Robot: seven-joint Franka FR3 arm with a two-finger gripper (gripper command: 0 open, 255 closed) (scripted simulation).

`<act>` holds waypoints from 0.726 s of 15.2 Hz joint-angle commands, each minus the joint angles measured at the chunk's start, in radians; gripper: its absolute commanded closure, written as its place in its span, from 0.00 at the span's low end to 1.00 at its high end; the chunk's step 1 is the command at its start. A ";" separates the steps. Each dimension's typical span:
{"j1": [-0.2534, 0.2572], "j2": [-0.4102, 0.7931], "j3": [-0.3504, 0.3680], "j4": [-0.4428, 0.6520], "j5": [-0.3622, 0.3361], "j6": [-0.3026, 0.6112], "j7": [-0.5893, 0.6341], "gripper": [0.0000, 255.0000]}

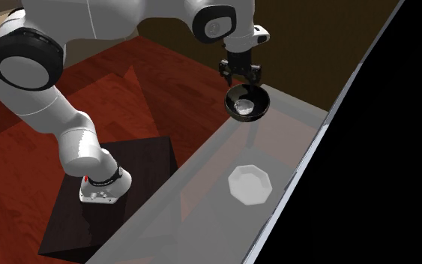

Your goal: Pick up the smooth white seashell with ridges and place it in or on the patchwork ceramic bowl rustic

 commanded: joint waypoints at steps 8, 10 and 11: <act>0.001 -0.016 0.001 0.108 -0.002 -0.123 0.002 0.00; 0.001 -0.016 0.001 0.107 -0.002 -0.123 0.002 0.00; 0.001 -0.016 0.001 0.107 -0.002 -0.123 0.002 0.00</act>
